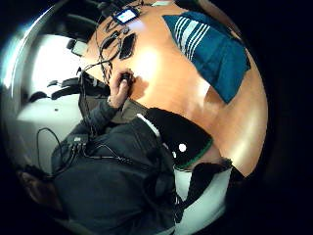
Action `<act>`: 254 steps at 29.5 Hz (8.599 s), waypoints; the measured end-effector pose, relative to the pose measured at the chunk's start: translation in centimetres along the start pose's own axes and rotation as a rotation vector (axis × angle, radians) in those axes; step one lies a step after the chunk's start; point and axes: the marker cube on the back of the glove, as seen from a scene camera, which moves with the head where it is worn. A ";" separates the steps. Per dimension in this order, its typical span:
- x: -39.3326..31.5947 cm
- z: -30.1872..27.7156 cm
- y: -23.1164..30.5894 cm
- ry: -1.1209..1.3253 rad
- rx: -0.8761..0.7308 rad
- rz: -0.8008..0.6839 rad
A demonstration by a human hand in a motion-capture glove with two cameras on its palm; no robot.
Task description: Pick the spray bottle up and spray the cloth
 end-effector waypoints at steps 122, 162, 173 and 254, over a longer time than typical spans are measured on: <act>21.8 0.7 -11.8 0.168 0.577 0.302; 10.1 3.1 -16.6 0.620 0.240 -0.197; 4.7 -4.1 -18.8 0.089 0.574 -0.080; -8.5 3.5 -14.8 -0.318 0.026 0.137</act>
